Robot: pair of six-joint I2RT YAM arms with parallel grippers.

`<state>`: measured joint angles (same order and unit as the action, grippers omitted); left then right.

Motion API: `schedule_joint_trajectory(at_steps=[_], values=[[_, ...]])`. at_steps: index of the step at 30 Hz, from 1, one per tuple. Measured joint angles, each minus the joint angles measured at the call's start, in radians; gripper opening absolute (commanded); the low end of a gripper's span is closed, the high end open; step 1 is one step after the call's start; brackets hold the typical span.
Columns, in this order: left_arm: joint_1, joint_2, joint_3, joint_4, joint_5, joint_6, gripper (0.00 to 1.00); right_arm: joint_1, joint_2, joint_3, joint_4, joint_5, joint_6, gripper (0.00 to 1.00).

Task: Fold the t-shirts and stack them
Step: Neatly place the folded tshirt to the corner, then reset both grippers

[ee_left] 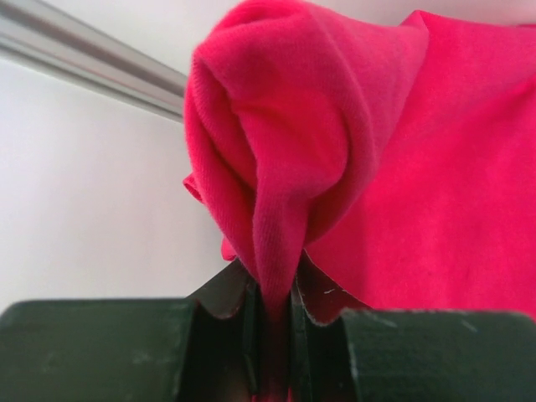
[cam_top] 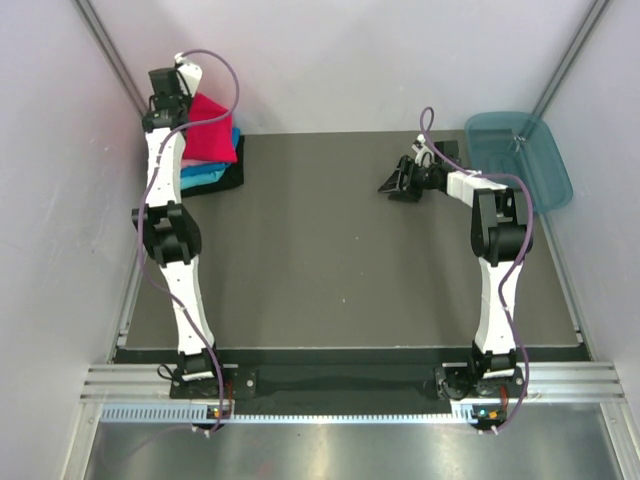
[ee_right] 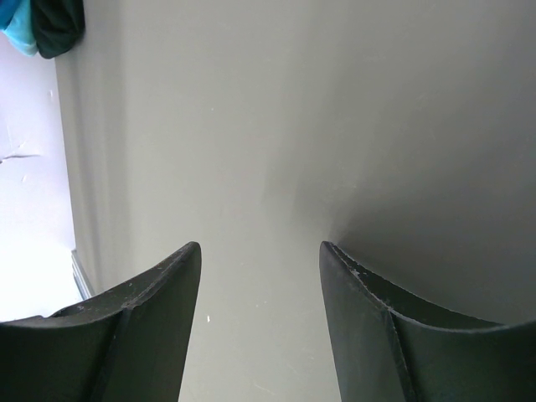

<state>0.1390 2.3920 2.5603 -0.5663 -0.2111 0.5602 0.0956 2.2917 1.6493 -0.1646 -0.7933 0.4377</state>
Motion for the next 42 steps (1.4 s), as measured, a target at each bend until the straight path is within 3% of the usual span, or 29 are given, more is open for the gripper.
schedule_joint_trajectory(at_steps=[7,19,20,21,22,23,29,34,37,38,42], values=[[-0.006,0.088,-0.004,0.07,-0.054,0.001,0.0,0.0,0.0,0.0,0.0,0.004,0.0,0.59],[-0.01,0.094,-0.011,0.148,-0.136,0.043,0.0,0.001,0.0,0.0,0.0,0.006,-0.001,0.59],[-0.01,0.093,-0.016,0.162,-0.145,0.053,0.21,0.001,0.0,0.0,0.0,0.006,-0.001,0.59],[-0.011,0.093,-0.023,0.175,-0.156,0.067,0.48,0.001,0.0,0.0,0.0,0.006,-0.001,0.59],[-0.012,0.094,-0.034,0.195,-0.174,0.086,0.67,0.001,0.0,0.0,0.0,0.006,-0.002,0.59],[-0.014,0.094,-0.047,0.222,-0.197,0.106,0.99,0.001,0.0,0.0,0.0,0.006,-0.003,0.59],[-0.05,0.092,-0.146,0.438,-0.334,0.179,0.99,0.001,0.0,0.0,0.001,0.006,-0.01,0.59],[-0.156,0.043,-0.234,0.559,-0.366,0.179,0.99,0.002,-0.008,-0.01,0.001,0.007,-0.024,0.62],[-0.276,-0.073,-0.375,0.625,-0.36,0.182,0.99,0.004,-0.036,-0.029,-0.014,0.015,-0.057,0.8],[-0.326,-0.122,-0.428,0.637,-0.356,0.182,0.99,0.006,-0.049,-0.032,-0.023,0.024,-0.076,0.99],[-0.5,-0.311,-0.573,0.582,-0.297,0.037,0.99,0.011,-0.119,-0.032,-0.061,0.095,-0.15,1.0]])
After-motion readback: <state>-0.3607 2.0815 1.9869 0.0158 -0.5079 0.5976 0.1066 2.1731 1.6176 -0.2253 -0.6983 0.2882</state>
